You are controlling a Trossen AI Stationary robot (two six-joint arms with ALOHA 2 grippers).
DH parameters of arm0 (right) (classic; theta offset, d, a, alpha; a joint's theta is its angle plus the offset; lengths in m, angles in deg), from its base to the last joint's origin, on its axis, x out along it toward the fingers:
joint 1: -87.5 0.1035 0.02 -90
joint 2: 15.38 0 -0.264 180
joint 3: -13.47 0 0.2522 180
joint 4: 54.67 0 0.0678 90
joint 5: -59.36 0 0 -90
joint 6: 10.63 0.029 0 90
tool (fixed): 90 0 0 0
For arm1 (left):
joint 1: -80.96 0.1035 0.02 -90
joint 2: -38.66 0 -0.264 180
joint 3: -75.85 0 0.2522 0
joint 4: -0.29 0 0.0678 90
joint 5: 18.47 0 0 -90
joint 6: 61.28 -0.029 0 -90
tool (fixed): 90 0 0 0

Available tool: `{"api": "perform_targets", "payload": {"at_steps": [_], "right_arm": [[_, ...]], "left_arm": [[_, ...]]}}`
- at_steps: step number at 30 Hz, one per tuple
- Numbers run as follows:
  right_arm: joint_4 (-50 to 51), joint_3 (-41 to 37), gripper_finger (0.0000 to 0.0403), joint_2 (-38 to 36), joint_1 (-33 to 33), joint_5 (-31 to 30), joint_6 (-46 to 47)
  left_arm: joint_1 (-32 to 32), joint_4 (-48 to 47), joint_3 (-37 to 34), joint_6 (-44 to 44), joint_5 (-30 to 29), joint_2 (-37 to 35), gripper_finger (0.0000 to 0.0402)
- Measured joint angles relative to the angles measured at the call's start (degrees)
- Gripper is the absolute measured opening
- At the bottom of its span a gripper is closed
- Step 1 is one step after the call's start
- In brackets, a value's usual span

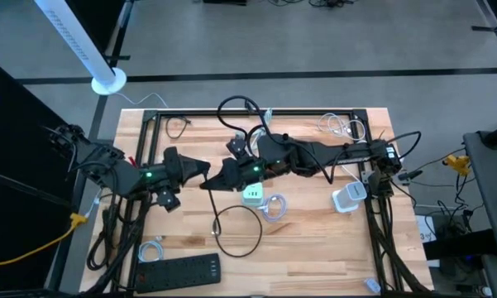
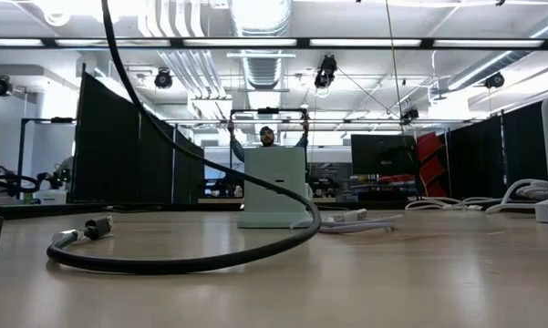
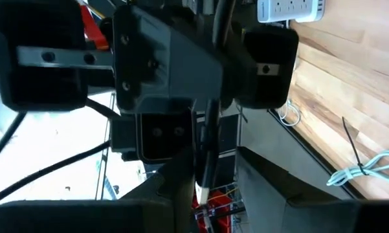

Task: Insert USB
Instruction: Insert the bottom black charger cable into the black outlet extension

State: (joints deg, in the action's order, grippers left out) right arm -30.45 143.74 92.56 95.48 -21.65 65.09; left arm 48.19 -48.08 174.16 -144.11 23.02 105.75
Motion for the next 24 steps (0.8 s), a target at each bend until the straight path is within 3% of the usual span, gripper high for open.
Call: {"api": "perform_targets", "payload": {"at_steps": [4,10,18,24], "right_arm": [[0.0,0.0,0.0005,0.0,0.0,0.0,0.0],[0.1,0.0,0.0005,0.1,0.0,0.0,-0.2],[0.0,0.0,0.0007,0.1,0.0,0.0,-2.0],[0.0,0.0,0.0077,0.1,0.0,-0.2,-7.2]], "left_arm": [[0.0,0.9,0.0,0.7,0.0,0.0,0.0093],[0.0,0.6,-0.2,1.4,0.5,0.0,0.0021],[0.0,0.5,-0.2,8.1,1.8,0.0,0.0023],[0.0,-2.2,-0.3,20.5,2.8,-1.0,0.0023]]}}
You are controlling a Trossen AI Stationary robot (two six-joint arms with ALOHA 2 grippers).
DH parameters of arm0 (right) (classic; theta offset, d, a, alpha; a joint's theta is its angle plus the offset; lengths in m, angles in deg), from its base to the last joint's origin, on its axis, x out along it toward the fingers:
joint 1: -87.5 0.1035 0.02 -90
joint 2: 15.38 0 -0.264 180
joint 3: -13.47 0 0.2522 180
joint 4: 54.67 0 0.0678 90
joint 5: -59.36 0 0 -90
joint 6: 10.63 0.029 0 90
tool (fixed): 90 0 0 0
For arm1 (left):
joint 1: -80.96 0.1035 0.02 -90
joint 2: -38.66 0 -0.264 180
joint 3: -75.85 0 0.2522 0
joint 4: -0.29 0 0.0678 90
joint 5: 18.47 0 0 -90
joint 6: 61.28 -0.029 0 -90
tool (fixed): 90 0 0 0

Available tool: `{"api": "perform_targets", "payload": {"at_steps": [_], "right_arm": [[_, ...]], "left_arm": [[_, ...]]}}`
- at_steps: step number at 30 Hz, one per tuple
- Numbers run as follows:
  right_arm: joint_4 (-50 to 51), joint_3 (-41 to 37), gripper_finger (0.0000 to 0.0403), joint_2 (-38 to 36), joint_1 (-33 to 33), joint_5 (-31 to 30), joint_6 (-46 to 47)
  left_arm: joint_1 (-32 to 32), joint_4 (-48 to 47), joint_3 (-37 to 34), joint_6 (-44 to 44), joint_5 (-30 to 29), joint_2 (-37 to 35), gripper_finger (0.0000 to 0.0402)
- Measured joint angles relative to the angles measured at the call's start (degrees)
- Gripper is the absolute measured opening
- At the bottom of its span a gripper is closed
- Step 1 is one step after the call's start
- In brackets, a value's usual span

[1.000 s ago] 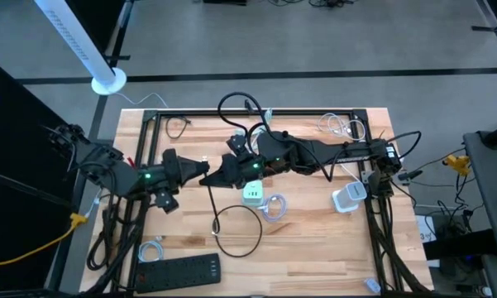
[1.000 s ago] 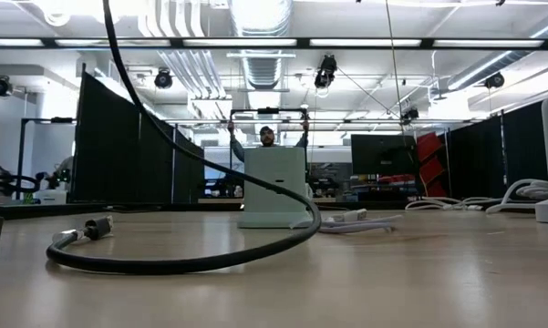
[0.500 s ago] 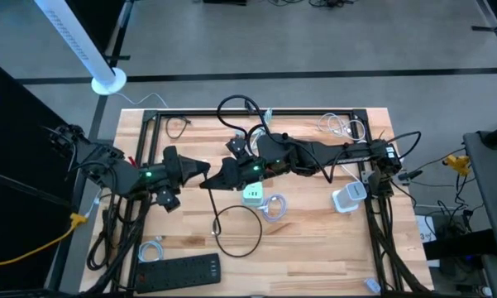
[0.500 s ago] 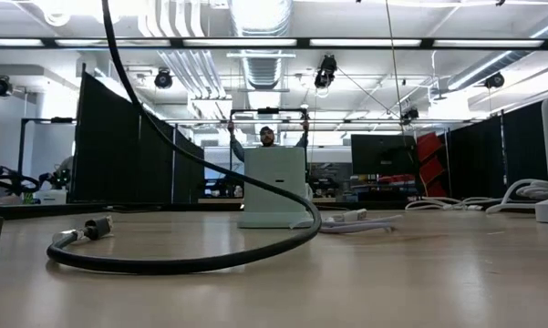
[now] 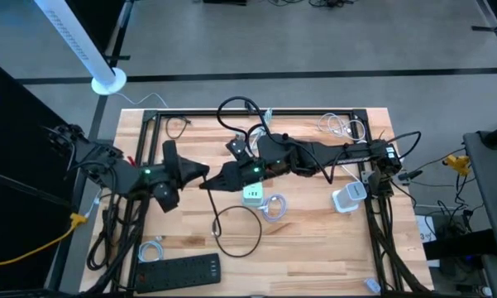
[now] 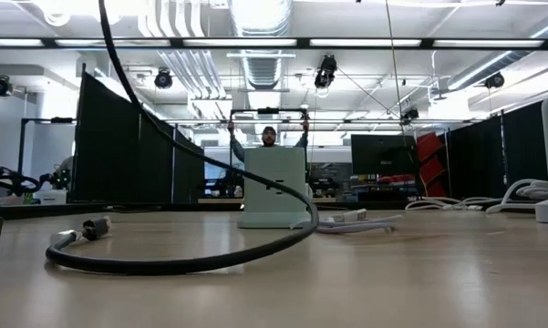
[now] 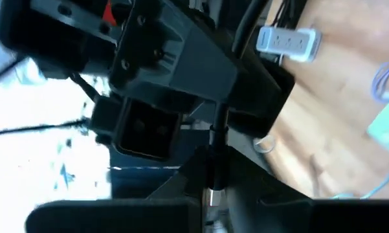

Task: Insert USB
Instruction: Insert the bottom black charger cable into the black outlet extension

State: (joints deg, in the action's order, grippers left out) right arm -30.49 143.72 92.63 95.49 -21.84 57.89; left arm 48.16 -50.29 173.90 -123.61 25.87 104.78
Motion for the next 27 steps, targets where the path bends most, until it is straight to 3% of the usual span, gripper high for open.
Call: {"api": "perform_targets", "payload": {"at_steps": [8,15,21,27], "right_arm": [[4.6,0.0,0.0166,-3.2,-0.2,1.4,-15.8],[20.0,0.0,0.0179,-8.5,0.3,-7.2,-28.4],[26.1,0.0,0.0166,-11.6,4.5,-19.0,-37.7],[26.6,0.0,0.0149,-11.6,10.5,-25.3,-40.7]], "left_arm": [[0.0,-5.0,0.0,29.7,0.8,-1.4,0.0023],[-0.2,-9.9,-3.0,54.6,10.4,-3.4,0.0023],[-3.7,-5.5,-17.5,68.7,11.3,-7.6,0.0023],[-11.2,17.9,-35.1,75.2,10.7,-10.4,0.0023]]}}
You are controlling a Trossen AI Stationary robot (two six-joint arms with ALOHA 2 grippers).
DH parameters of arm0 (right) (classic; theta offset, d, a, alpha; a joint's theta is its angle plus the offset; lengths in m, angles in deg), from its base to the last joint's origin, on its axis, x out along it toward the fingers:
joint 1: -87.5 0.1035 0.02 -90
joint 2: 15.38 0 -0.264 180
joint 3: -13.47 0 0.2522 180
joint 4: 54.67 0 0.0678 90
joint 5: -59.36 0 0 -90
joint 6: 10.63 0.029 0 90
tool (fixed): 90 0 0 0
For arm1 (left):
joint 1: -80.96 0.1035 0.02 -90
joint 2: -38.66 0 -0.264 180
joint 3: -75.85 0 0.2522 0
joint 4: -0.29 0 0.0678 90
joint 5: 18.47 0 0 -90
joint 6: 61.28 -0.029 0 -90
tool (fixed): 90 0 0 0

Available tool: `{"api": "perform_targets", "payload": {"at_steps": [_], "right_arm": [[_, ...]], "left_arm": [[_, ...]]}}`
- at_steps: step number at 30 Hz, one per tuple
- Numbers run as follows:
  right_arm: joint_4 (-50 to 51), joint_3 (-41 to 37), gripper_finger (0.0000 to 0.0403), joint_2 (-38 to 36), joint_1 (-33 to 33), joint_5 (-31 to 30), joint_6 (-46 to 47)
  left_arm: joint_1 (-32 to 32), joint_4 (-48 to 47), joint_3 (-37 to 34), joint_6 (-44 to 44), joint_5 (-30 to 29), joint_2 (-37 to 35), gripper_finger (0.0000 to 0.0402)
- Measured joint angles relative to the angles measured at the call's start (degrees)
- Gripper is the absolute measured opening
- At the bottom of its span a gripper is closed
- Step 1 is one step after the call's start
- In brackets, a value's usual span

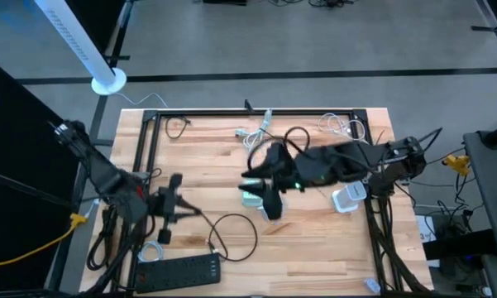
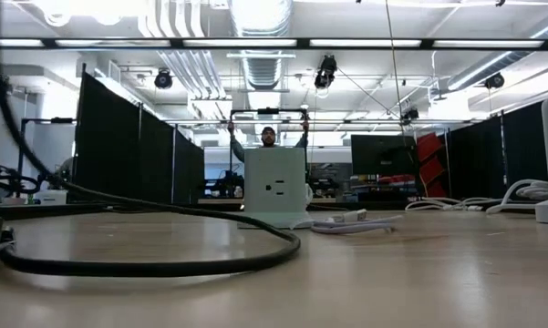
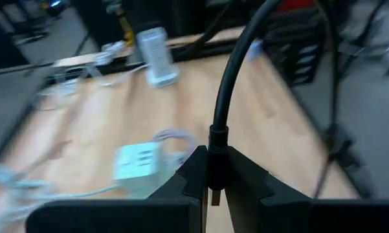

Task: Insert USB
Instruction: Insert the bottom black charger cable into the black outlet extension

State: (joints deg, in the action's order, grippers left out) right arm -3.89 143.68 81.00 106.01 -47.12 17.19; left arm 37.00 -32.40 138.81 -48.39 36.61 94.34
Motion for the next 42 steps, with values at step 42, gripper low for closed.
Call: {"api": "perform_targets", "payload": {"at_steps": [42], "right_arm": [[-5.2,-16.0,0.0051,2.0,13.1,-6.2,8.8]], "left_arm": [[-20.0,56.8,-12.3,28.2,-24.8,49.4,0.0023]]}}
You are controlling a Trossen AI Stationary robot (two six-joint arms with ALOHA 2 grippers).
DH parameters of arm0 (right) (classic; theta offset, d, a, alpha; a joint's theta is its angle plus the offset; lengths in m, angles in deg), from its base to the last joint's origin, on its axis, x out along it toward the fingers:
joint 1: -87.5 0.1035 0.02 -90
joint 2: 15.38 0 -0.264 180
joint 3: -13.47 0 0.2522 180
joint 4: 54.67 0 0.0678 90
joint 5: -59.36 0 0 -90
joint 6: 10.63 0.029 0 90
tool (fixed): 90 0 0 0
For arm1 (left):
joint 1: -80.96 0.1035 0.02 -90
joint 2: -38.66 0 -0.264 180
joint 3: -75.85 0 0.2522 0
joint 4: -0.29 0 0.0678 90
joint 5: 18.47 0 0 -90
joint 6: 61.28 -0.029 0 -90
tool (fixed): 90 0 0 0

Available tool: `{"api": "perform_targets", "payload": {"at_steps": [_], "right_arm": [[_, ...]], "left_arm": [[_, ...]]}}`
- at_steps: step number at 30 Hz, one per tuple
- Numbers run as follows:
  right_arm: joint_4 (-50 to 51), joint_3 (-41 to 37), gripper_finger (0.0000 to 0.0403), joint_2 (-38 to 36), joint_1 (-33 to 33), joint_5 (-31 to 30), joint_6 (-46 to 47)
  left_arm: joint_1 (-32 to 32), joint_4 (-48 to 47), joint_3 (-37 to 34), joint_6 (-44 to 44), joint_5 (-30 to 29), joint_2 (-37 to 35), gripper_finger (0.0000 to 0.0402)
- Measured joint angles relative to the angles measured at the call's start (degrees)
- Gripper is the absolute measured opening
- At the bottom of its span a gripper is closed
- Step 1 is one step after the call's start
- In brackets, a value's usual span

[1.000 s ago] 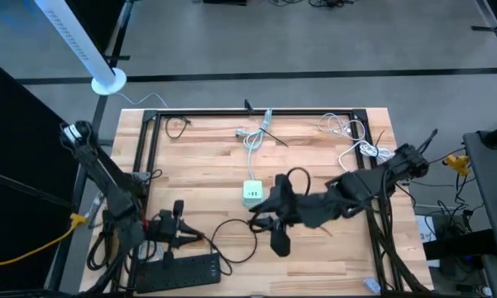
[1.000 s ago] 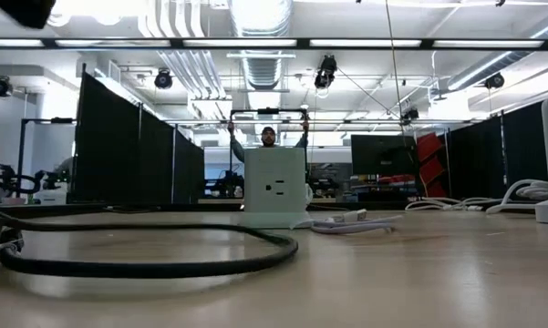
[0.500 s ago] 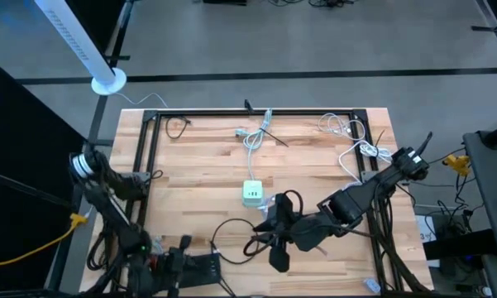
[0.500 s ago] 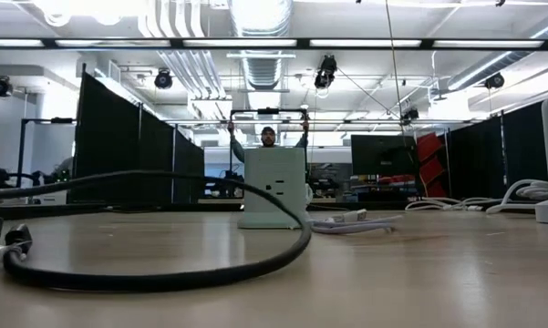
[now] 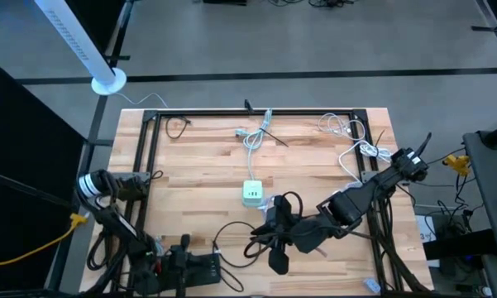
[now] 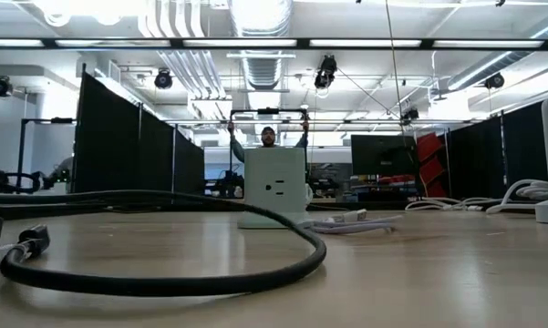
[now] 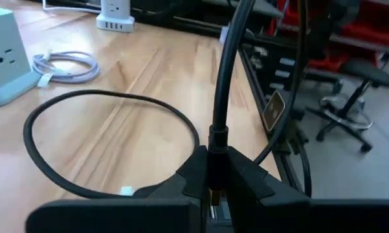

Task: Insert USB
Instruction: Insert the bottom black charger cable into the black outlet extension

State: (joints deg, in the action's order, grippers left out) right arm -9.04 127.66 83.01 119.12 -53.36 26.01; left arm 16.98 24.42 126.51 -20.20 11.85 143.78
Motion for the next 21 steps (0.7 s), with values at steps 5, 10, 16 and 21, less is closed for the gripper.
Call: {"api": "perform_targets", "payload": {"at_steps": [5,10,16,21], "right_arm": [[0.0,0.0,0.0061,0.0,0.0,-0.6,-0.2],[-2.6,0.0,0.0069,1.2,0.0,-1.1,-3.1],[-7.3,-0.1,0.0080,7.1,0.0,-1.0,-9.8],[-4.2,-0.2,0.0086,8.1,0.0,-4.5,-13.4]], "left_arm": [[0.2,0.9,-1.7,0.8,0.1,0.8,0.0023],[0.2,3.4,-1.8,2.1,0.2,0.4,0.0023],[0.2,15.1,-1.0,-8.2,0.1,-2.5,0.0023],[0.2,20.3,-0.9,-17.3,0.2,-7.9,0.0023]]}}
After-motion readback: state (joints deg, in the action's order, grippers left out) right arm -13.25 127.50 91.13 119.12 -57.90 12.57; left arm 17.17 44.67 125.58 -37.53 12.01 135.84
